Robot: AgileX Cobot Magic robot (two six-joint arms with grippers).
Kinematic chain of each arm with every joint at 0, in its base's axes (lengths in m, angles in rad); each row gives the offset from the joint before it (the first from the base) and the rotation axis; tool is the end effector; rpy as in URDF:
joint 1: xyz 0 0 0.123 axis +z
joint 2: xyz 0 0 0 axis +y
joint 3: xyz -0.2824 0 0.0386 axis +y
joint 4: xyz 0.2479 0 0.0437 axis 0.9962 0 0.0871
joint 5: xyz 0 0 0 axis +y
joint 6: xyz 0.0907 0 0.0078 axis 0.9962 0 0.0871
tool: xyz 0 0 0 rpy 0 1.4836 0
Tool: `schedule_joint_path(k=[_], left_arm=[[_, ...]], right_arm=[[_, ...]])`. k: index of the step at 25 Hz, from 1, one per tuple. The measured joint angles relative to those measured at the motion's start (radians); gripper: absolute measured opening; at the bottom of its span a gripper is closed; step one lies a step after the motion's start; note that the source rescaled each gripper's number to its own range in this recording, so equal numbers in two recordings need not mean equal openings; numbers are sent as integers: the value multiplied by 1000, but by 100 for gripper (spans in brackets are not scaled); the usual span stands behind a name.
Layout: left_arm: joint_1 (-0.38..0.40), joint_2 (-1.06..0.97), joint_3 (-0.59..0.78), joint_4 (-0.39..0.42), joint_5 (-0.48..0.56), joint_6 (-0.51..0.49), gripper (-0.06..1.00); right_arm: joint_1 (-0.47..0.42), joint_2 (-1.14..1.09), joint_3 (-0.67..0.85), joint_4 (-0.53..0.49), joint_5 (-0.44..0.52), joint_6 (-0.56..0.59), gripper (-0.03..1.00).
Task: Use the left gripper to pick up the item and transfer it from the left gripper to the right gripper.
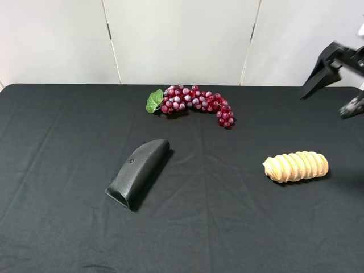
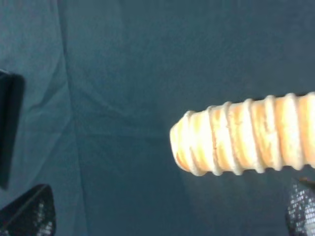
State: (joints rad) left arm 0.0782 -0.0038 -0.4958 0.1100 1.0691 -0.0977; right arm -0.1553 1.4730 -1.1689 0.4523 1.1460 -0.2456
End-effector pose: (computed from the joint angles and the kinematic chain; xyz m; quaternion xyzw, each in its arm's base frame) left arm -0.0062 0.0083 0.2757 -0.0774 0.8507 0.0499 0.5175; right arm 0.2831 -0.0076 0.2943 0.0269 0.9715 0.1884 0.1415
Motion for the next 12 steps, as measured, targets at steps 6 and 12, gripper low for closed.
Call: schedule_joint_path(k=[6,12], left_arm=[[0,0,0,0,0,0,97],[0,0,0,0,0,0,97]], right_arm=[[0,-138,0,-52,3,9,100],[0,-302,0,-78,27,12,100]])
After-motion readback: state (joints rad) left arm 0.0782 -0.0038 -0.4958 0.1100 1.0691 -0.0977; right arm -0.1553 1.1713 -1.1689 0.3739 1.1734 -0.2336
